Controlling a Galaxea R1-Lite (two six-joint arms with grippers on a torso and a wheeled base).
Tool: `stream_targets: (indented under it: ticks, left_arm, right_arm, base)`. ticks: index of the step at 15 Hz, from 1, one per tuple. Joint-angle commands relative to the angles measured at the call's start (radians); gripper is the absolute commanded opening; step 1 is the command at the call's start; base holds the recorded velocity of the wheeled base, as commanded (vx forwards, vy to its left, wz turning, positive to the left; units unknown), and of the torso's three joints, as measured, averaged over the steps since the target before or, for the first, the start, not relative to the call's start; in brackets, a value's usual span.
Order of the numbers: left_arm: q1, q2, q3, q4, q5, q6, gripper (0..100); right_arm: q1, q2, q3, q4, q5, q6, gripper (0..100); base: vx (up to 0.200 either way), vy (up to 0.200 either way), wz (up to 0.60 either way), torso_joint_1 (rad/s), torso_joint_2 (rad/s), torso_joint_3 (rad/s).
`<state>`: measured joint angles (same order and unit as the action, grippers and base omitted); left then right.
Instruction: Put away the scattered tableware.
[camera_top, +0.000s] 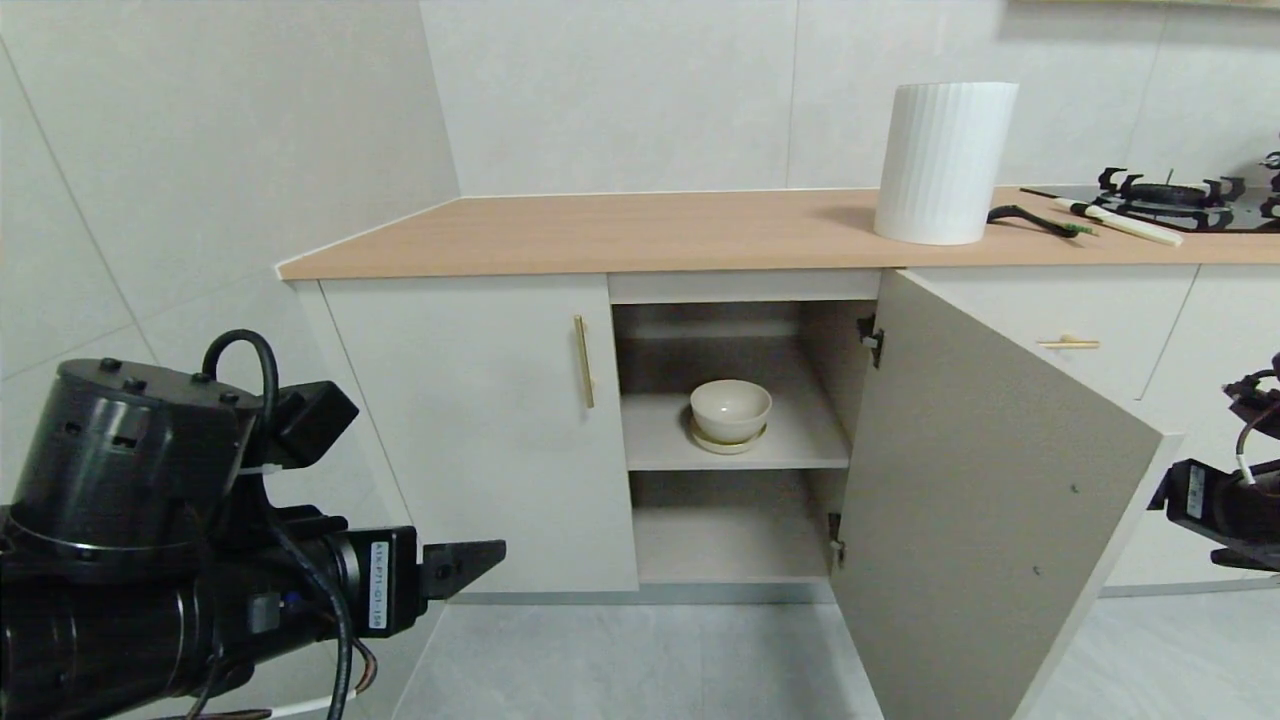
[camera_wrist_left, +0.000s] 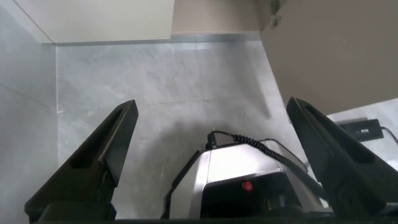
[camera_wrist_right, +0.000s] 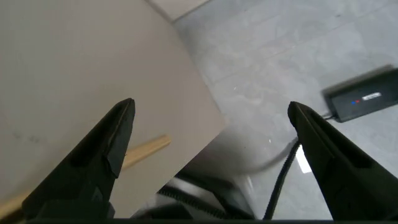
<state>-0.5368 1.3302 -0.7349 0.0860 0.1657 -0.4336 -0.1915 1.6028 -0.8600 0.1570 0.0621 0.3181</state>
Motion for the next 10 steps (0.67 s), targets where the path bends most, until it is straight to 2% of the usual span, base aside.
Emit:
stream_targets:
  ticks: [1,2,5,8,10]
  left_arm:
    - [0.000,-0.016,-0.001,0.000,-0.002,0.001,100]
    - [0.000,-0.020,-0.001,0.000,-0.002,0.001,100]
    - [0.000,-0.023,0.003,-0.029,0.001,0.001,100]
    - [0.000,-0.026,0.002,-0.031,0.005,0.003,100]
    - [0.001,-0.023,0.002,-0.031,0.005,0.003,100]
  right_arm:
    - [0.058,0.023,0.006,0.001,0.008,0.010,100]
    - [0.090,0.023,0.007,0.001,0.008,0.012,100]
    - [0.300,0.054,-0.014,-0.010,0.007,0.032,100]
    - [0.466,0.164,-0.136,-0.030,0.001,0.038,100]
    - [0.535,0.232,-0.206,-0.030,-0.001,0.042,100]
  base:
    - [0.000,0.000,0.00,0.000,0.00,0.000]
    - [0.000,0.000,0.00,0.000,0.00,0.000]
    - [0.000,0.000,0.00,0.000,0.00,0.000]
    - [0.000,0.000,0.00,0.000,0.00,0.000]
    - [0.000,0.000,0.00,0.000,0.00,0.000]
